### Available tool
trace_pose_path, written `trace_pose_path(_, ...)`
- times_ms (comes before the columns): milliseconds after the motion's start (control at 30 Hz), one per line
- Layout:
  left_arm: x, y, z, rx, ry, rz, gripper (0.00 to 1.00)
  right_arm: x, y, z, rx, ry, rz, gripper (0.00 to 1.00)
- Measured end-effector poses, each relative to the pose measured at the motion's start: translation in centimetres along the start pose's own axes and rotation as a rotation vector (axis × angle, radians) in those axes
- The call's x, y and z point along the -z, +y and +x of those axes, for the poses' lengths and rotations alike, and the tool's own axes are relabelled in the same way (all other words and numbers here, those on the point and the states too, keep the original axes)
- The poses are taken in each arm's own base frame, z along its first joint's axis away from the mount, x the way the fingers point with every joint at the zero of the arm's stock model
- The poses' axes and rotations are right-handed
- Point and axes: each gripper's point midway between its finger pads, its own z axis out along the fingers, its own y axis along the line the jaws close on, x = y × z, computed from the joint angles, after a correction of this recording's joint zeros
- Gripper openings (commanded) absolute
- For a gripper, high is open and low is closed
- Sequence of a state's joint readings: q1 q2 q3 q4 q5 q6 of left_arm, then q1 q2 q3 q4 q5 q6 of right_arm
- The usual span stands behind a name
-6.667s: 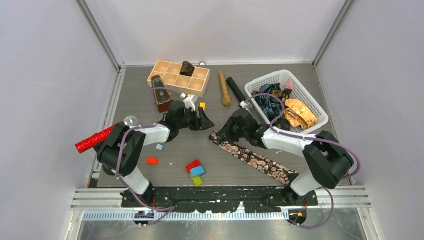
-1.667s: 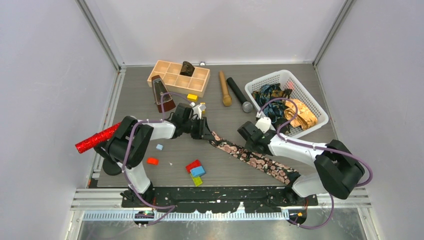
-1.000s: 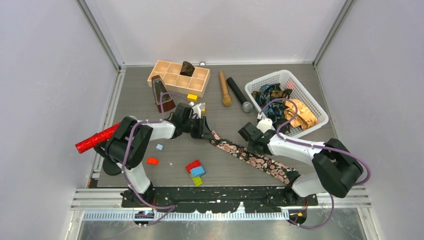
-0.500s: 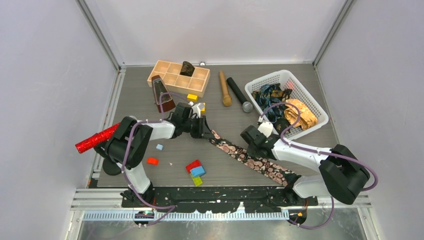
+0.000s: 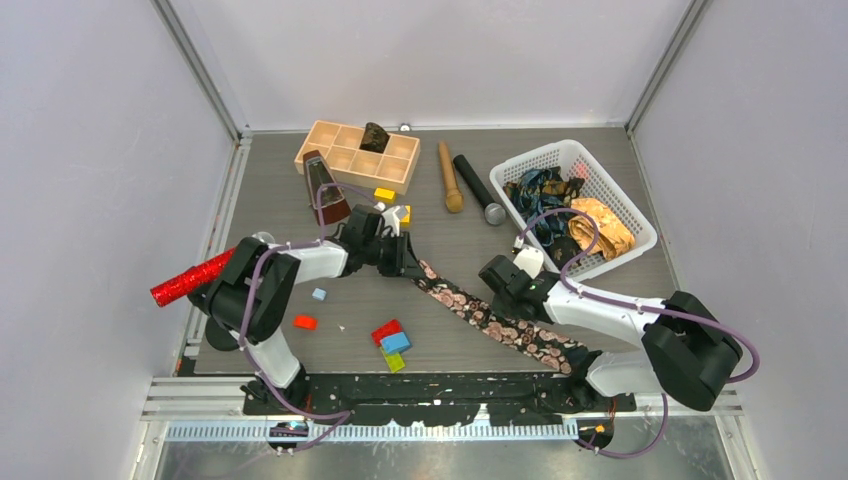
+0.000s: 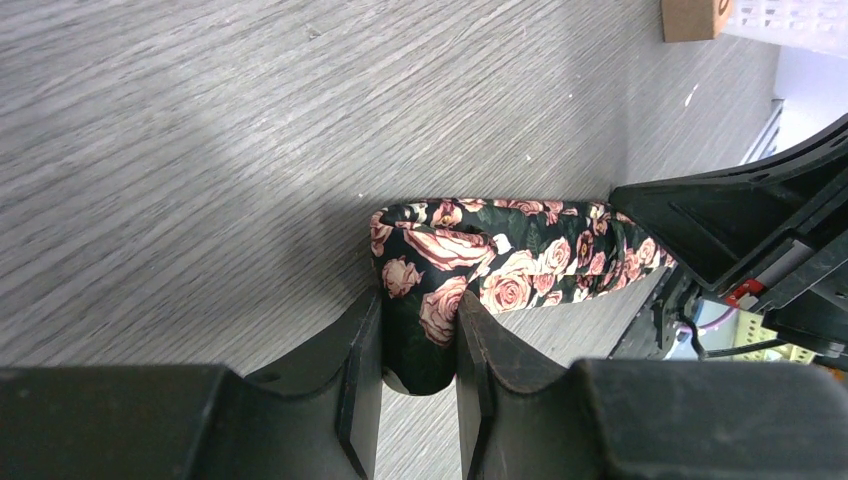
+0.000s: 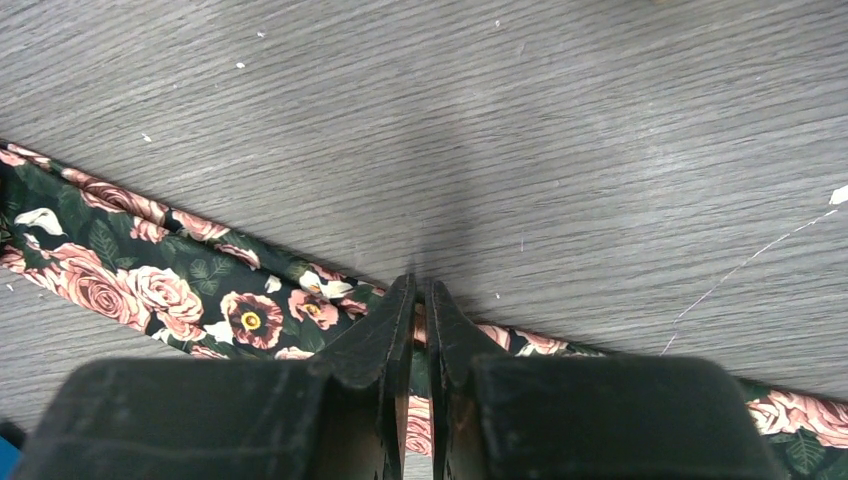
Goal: Roll the ties
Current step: Roll the tie at the center of the board.
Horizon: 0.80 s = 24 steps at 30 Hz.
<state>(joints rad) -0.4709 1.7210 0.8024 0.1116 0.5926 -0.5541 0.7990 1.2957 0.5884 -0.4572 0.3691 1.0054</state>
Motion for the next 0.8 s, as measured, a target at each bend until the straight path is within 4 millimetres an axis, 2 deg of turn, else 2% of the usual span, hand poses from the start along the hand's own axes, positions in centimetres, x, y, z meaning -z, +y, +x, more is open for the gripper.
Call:
trace_pose_path(233, 0.51, 0.05, -0.43, -0.049, -0.016, -0.060, 0.21, 0.02, -0.03, 0.00, 0.001, 0.000, 0.002, 0.15)
trace_pose_path(800, 0.35, -0.49, -0.65, -0.210, -0.055, -0.257, 0.14, 0.03, -0.04, 0.02, 0.006, 0.001, 0.001, 0.16)
